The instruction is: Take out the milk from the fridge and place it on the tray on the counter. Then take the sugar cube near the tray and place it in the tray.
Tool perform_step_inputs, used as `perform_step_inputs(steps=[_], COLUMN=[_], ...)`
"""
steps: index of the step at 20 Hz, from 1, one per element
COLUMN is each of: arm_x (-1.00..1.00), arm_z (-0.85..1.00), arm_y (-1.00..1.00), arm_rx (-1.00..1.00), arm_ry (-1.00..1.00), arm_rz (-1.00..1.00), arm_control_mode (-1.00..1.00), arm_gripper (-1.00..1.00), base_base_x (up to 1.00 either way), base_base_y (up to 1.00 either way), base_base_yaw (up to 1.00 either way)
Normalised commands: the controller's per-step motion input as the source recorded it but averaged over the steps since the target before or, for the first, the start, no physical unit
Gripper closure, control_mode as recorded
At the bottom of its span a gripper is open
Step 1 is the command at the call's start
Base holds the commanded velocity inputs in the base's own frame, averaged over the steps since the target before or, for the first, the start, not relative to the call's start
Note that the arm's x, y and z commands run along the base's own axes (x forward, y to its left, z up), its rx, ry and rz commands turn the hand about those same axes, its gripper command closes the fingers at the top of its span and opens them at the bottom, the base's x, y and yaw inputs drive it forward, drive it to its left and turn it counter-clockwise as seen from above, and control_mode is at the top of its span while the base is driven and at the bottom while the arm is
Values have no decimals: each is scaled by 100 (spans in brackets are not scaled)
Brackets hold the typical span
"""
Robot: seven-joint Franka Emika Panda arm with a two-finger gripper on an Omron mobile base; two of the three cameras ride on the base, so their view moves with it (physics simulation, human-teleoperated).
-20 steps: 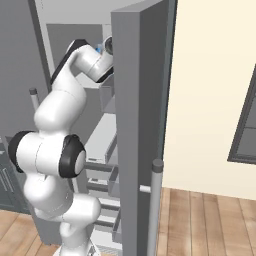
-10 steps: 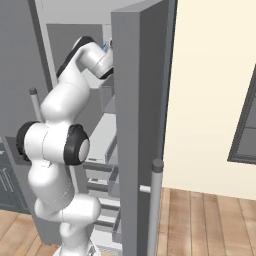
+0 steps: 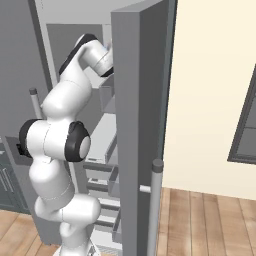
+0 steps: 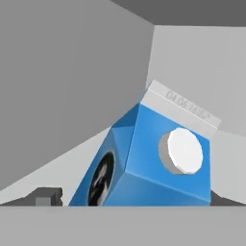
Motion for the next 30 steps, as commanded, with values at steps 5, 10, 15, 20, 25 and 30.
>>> perform_step_inputs(steps=[5, 10, 15, 20, 25, 30], arm_x=[0, 0, -45, -67, -56, -91], arm_z=[0, -2, 1, 9, 0, 0], arm_y=[1, 1, 20, 42, 53, 27], arm_rx=[0, 0, -2, -9, -10, -5], arm_ry=[-4, -1, -11, -13, -7, -15], arm_rz=[1, 1, 0, 0, 0, 0], arm_control_mode=[-100, -100, -100, -100, -100, -100], arm_gripper=[100, 100, 100, 100, 100, 100], base_base_x=[0, 0, 0, 0, 0, 0], base_base_y=[0, 0, 0, 0, 0, 0], base_base_yaw=[0, 0, 0, 0, 0, 0])
